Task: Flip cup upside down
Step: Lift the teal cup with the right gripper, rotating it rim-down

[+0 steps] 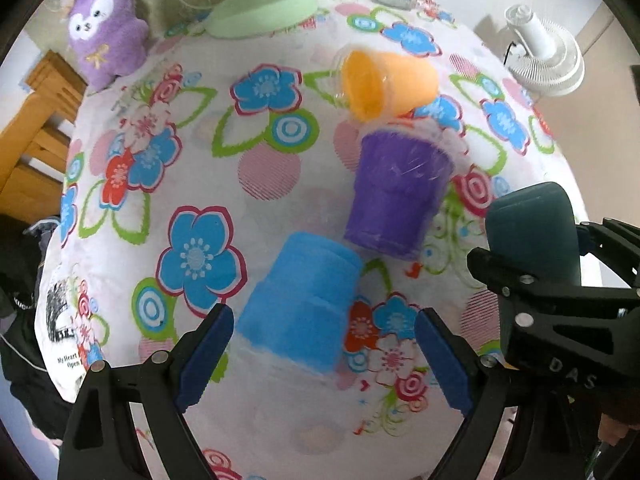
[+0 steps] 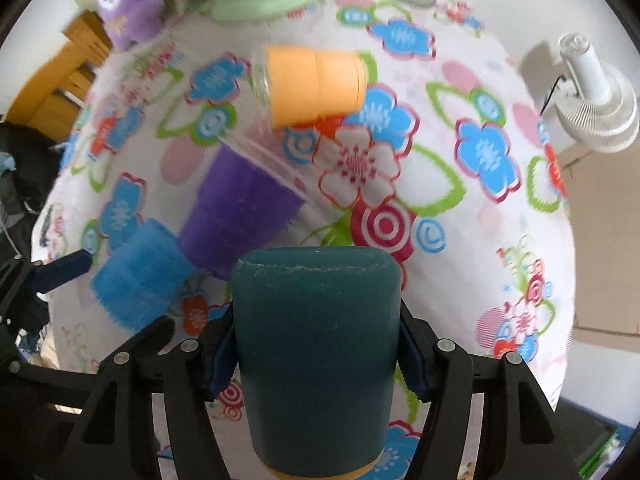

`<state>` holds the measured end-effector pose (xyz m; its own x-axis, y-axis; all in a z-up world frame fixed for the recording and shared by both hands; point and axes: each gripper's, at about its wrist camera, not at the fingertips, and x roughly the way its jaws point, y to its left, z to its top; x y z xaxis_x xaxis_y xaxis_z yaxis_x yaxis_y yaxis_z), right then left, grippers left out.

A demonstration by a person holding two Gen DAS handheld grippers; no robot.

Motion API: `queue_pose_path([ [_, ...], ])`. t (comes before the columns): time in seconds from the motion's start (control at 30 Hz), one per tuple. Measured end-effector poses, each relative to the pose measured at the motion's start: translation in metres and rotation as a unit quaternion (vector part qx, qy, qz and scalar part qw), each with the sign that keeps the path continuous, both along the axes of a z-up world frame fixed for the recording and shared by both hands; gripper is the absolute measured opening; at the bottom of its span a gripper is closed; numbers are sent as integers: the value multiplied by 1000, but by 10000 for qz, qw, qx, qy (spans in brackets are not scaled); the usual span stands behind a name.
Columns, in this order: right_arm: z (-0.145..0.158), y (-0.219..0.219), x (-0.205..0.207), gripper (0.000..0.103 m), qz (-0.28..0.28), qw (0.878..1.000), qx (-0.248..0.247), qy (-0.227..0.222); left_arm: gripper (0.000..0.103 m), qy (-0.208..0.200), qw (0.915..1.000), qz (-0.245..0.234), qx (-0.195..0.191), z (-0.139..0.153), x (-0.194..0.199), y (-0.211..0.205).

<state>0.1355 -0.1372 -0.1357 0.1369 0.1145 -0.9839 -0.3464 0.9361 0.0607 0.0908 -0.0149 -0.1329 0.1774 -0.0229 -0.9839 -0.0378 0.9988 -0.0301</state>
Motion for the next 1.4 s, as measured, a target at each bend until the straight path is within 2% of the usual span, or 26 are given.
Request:
queue_pose_path([
  [0.3,57,-22,-9,69,528,9924,659,-893,93,-281,9974,659,-3,36,-12,0],
  [0.57,82,-21,-27,69,846,9776,1114,-1570,93,-517,9917,1180,30,55,-33,-8],
  [0.8,102,-17,-50,69,933,9603,1379,-2239,93,-776,9901,1167,22,70,-53,0],
  [0.9,102,-11,-60,69,908,9520,1469,-2527,93,-906,9901,1073,28,68,-58,9],
  [1.03,91,-7,-76,69,885,9366,1848,-2844,93,-1037,9894,1005,121,58,-63,16],
  [1.17,71,-2,-79,69,736,9353,1815,-2946,93,-978,9903,955,258,38,-65,21],
  [1.27,52,-2,-79,69,600,9353,1794,-2992,93,-967,9904,966,186,23,-67,24],
  [1.4,30,-6,-81,69,398,9265,1797,-3282,93,-995,9911,874,91,5,-70,24],
])
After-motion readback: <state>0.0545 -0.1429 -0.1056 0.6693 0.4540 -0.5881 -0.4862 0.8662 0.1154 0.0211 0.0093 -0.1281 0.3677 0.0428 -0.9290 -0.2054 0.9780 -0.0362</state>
